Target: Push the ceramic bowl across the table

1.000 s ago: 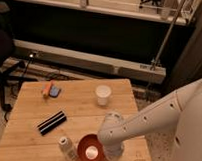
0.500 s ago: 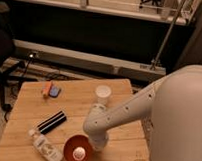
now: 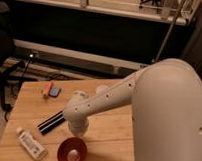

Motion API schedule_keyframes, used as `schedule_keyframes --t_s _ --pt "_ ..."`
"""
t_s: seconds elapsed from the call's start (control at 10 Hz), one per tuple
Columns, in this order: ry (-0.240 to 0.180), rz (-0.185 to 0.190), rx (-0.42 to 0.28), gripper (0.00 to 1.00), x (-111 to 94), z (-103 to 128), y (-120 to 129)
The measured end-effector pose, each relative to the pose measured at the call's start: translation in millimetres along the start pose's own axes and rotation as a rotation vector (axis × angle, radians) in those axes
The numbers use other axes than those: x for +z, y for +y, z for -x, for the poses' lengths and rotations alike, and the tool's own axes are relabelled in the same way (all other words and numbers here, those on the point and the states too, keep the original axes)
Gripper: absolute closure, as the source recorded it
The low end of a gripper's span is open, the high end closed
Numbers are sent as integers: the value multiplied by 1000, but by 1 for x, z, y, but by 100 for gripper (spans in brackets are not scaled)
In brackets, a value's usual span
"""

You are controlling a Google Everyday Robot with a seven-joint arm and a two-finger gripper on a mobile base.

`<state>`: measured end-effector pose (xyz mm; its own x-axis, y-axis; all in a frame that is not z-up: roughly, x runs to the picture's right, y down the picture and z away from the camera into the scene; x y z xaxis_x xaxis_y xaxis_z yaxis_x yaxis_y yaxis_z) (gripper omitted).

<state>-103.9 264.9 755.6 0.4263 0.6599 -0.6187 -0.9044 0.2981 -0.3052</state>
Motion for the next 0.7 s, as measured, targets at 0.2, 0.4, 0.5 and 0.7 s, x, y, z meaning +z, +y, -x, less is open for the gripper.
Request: schedule_keyframes --t_s 0.2,0.4,0.5,0.7 --pt "80 -77 65 100 -2 -28 -23" --pt "137 -152 177 100 -6 -62 -55" --pt "153 -163 202 100 -6 -72 -61" --pt "194 -153 194 100 -2 -90 -58"
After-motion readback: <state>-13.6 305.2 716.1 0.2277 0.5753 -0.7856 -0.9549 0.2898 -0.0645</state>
